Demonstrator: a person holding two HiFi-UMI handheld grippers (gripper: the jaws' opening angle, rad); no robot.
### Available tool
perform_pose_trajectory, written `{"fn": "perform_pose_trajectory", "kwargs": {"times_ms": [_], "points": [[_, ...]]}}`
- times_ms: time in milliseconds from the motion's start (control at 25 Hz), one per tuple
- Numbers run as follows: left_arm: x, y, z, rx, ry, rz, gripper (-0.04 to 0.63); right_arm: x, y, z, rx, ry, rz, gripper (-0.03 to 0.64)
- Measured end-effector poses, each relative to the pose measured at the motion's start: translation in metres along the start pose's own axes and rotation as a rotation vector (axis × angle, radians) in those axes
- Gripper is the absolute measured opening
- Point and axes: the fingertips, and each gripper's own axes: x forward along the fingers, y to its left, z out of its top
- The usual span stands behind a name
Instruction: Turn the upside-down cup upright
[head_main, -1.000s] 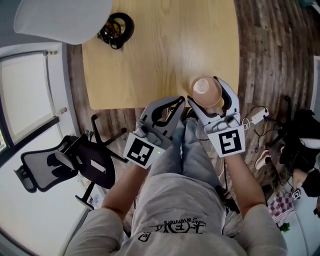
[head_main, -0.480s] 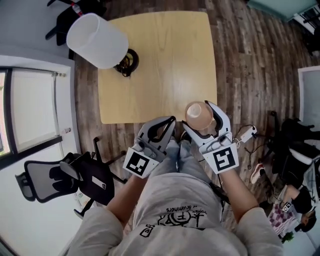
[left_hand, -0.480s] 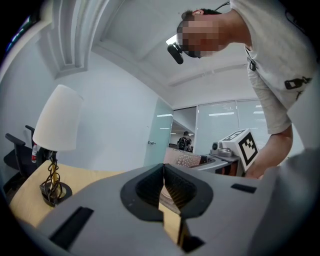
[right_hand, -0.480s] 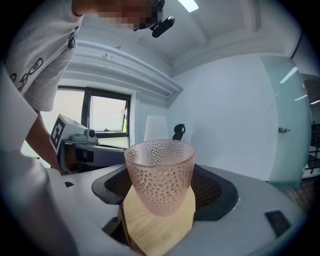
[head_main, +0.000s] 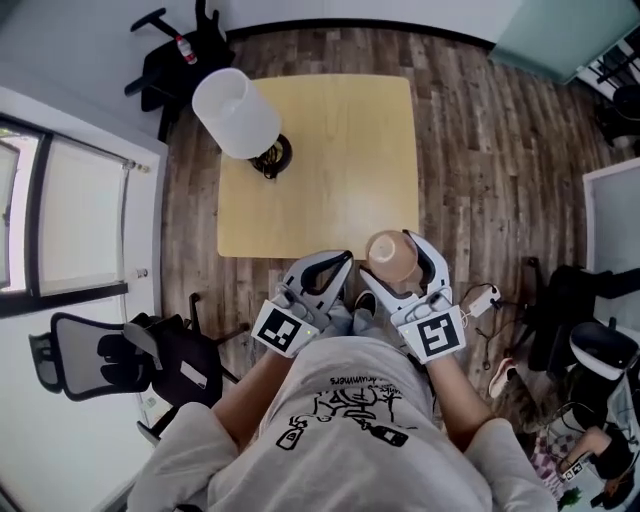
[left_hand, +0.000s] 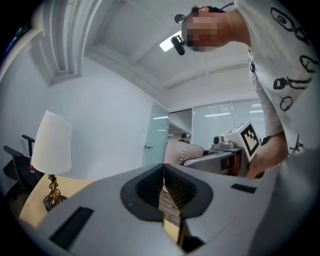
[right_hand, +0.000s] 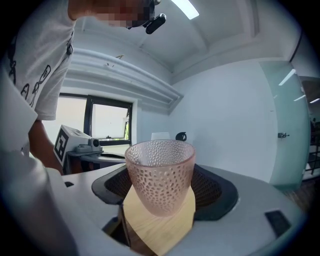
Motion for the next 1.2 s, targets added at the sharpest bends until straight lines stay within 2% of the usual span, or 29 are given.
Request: {"fn": "perform_pose_trajectory", "kwargs": {"times_ms": [240, 520, 640, 800, 960, 1200], "points": [[-0.004, -0.014, 0.017, 0.029, 0.0, -0.018, 0.009, -0.014, 0.002, 0.02, 0.022, -0.011, -0.015, 0.359], [-0.003, -0.018, 0.024, 0.031, 0.001, -0.027, 0.009, -0.018, 0.0, 0.02, 0.064, -0.003, -0.004, 0.359], [-0.002, -0.016, 0.025, 0.037, 0.002, -0.027, 0.01, -0.017, -0.011, 0.02, 0.206, -0.054, -0.02, 0.359], [-0.002, -0.017, 0.028, 0.043, -0.008, -0.036, 0.02, -0.018, -0.025, 0.014, 0.485, -0.132, -0.027, 0.359], [-0.001, -0.024, 0.027, 0.037, -0.009, -0.083, 0.167, -0.02, -0.034, 0.01, 0.709, -0.201, -0.025, 0.359], [-0.001, -0.026, 0.024, 0.013, -0.003, -0.132, 0.257, -0.022, -0.036, 0.009, 1.042, -0.338, 0.011, 0.359]]}}
